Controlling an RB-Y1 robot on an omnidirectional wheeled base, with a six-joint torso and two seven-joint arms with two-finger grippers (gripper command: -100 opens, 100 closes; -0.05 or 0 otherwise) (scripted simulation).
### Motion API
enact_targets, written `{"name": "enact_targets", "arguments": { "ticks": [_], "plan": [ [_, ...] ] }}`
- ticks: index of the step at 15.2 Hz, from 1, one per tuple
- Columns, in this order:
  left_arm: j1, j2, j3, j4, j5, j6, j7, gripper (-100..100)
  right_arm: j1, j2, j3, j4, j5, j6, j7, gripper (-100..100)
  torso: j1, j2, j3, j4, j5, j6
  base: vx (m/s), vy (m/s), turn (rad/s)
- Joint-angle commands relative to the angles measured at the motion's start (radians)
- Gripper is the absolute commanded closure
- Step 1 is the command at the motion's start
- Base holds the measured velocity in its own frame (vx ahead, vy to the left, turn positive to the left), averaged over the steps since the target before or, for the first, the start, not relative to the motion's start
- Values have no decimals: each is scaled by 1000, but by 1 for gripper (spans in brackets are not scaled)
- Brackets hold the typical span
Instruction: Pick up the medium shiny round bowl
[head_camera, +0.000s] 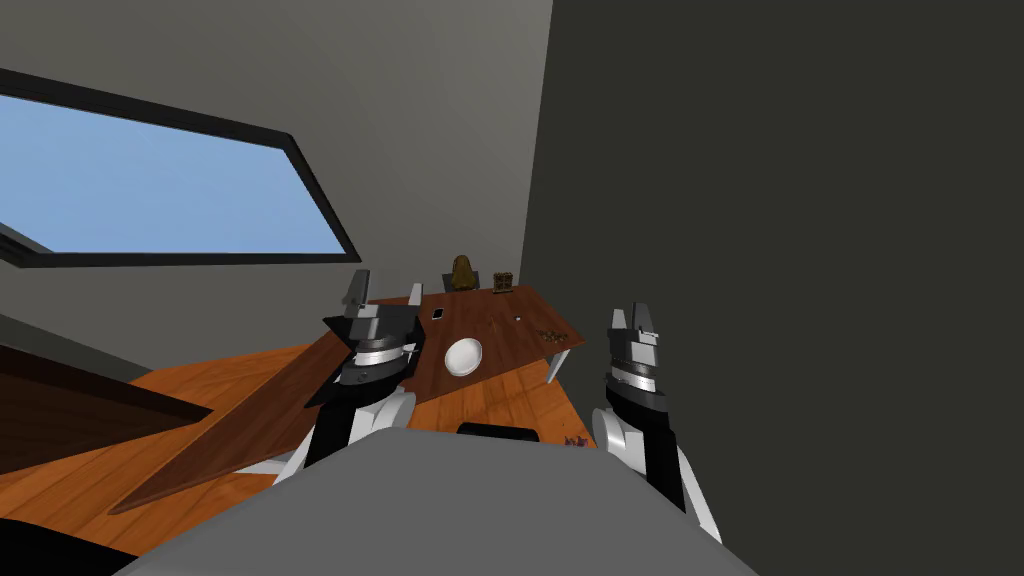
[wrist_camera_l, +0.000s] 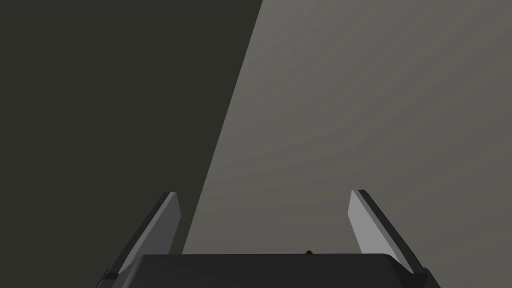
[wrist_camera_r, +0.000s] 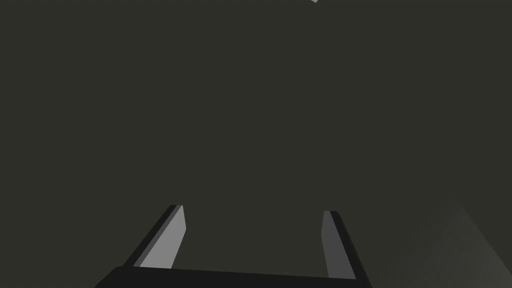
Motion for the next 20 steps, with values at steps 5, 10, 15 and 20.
{"name": "enact_targets", "arguments": {
  "ticks": [5,10,15,20],
  "plan": [
    [1,95,16,17,22,74,21,-100,0,0,0,0,0,0,0,0,-5,8,4,2,-1,0,-92,-58,-48],
    [2,149,38,41,51,171,48,-100,0,0,0,0,0,0,0,0,-3,3,2,1,-1,0,-40,-42,-58],
    [2,179,57,61,75,254,70,-100,0,0,0,0,0,0,0,0,-3,2,1,0,-1,0,-19,-40,-71],
    [3,206,79,85,103,352,95,-100,0,0,0,0,0,0,0,0,-2,1,1,0,-1,0,-10,-33,-74]
  ]
}}
